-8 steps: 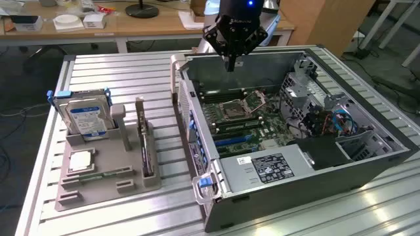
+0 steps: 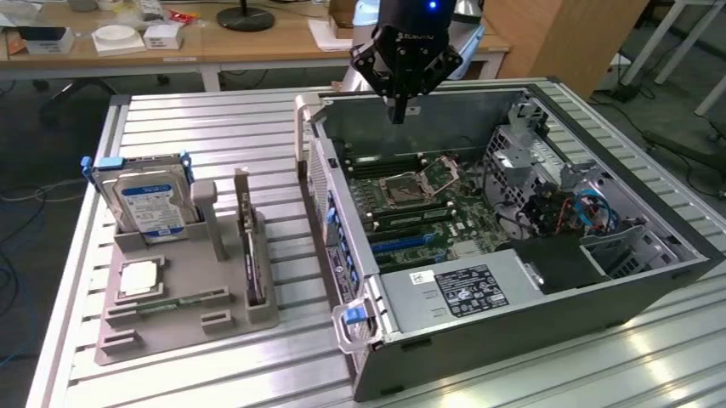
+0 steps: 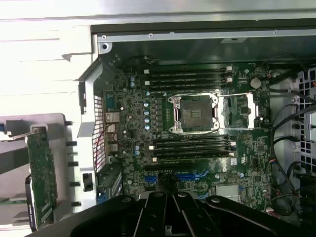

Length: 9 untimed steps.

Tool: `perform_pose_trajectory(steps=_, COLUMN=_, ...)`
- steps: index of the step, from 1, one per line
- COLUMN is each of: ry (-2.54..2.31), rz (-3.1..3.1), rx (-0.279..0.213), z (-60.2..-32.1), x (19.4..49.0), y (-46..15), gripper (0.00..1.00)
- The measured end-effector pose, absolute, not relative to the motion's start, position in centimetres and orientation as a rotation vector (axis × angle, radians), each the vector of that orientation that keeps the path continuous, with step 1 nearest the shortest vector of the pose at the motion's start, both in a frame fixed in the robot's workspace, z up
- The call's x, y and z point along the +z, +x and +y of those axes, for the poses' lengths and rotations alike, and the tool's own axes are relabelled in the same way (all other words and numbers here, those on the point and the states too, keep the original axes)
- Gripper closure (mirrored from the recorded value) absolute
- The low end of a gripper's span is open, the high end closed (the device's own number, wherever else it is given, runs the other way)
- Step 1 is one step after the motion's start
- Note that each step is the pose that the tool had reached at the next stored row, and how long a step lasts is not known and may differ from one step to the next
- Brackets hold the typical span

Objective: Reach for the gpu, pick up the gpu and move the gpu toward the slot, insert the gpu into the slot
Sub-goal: 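Reach for the gpu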

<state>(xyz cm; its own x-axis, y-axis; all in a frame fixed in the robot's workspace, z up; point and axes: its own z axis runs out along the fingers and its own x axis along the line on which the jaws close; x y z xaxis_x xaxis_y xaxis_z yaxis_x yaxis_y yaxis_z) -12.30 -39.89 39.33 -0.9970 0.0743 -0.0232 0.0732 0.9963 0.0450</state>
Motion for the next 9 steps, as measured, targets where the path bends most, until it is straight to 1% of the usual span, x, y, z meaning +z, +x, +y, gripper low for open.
perform_pose_trajectory(steps=9, ry=0.115, rz=3.114, rx=0.069, z=-39.89, x=39.33, y=-13.3, gripper=0.9)
